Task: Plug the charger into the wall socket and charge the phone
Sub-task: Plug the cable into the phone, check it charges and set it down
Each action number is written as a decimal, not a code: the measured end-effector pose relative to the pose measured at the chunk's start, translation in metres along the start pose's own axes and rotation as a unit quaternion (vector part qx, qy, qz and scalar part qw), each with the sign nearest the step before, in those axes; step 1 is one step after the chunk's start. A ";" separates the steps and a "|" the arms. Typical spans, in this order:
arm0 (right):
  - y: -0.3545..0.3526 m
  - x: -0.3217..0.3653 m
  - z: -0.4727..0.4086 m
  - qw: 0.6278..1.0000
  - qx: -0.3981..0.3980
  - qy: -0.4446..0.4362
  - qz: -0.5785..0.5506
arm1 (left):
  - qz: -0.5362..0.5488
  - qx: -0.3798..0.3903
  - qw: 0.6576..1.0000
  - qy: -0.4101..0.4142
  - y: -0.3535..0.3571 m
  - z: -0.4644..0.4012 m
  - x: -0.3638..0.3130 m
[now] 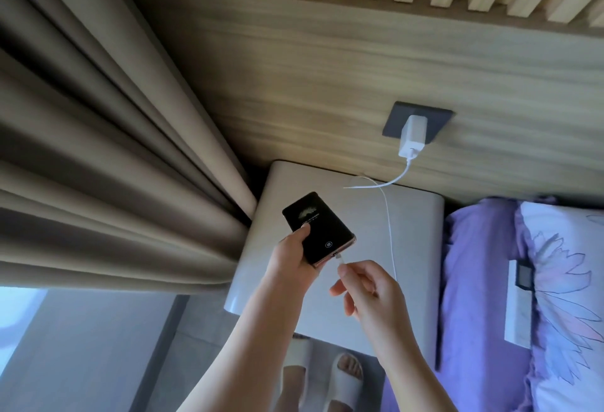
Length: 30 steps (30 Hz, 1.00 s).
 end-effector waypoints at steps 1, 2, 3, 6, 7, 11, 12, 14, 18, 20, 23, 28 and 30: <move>0.000 0.003 0.001 1.000 0.000 -0.001 0.000 | -0.001 0.005 1.000 -0.002 0.002 0.003 0.000; 0.001 0.004 0.003 1.000 -0.002 -0.001 -0.001 | -0.003 0.008 1.000 -0.004 0.004 0.005 0.000; 0.001 0.006 0.004 1.000 -0.005 0.000 -0.001 | -0.006 0.011 1.000 -0.005 0.005 0.007 0.001; 0.001 0.008 0.006 1.000 -0.014 0.002 -0.002 | -0.009 0.018 1.000 -0.008 0.009 0.011 0.002; 0.001 0.009 0.006 1.000 -0.016 0.001 -0.004 | -0.006 0.018 1.000 -0.011 0.009 0.011 0.002; 0.001 0.013 0.006 1.000 -0.014 -0.004 -0.011 | 0.002 0.016 0.999 -0.028 0.013 0.012 0.002; 0.002 0.014 0.005 1.000 -0.012 -0.004 -0.008 | 0.001 0.016 0.999 -0.029 0.014 0.012 0.001; 0.002 0.016 0.002 1.000 -0.010 -0.003 0.000 | -0.003 0.008 0.999 -0.033 0.018 0.013 -0.001; 0.000 0.018 -0.005 1.000 -0.010 0.003 -0.002 | 0.007 -0.013 0.999 -0.036 0.023 0.009 -0.005; -0.002 0.017 -0.007 1.000 -0.010 0.007 0.001 | 0.008 -0.021 0.999 -0.034 0.026 0.005 -0.006; -0.004 0.015 -0.010 1.000 -0.012 0.008 0.018 | 0.008 -0.031 0.999 -0.038 0.028 0.001 -0.006; -0.007 0.012 -0.012 0.999 -0.015 0.014 0.032 | -0.009 -0.033 0.998 -0.043 0.028 -0.002 -0.001; -0.008 0.010 -0.013 0.999 -0.020 0.019 0.033 | -0.017 -0.032 0.998 -0.042 0.026 -0.002 0.001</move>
Point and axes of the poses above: each hand's wrist, its own z-axis away from the middle knuckle, its own y-axis out of the palm, x = y × z, the point moved 4 cm from there along -z, towards the middle knuckle, and after that the axes turned 5 degrees about x, right-handed, at the moved point
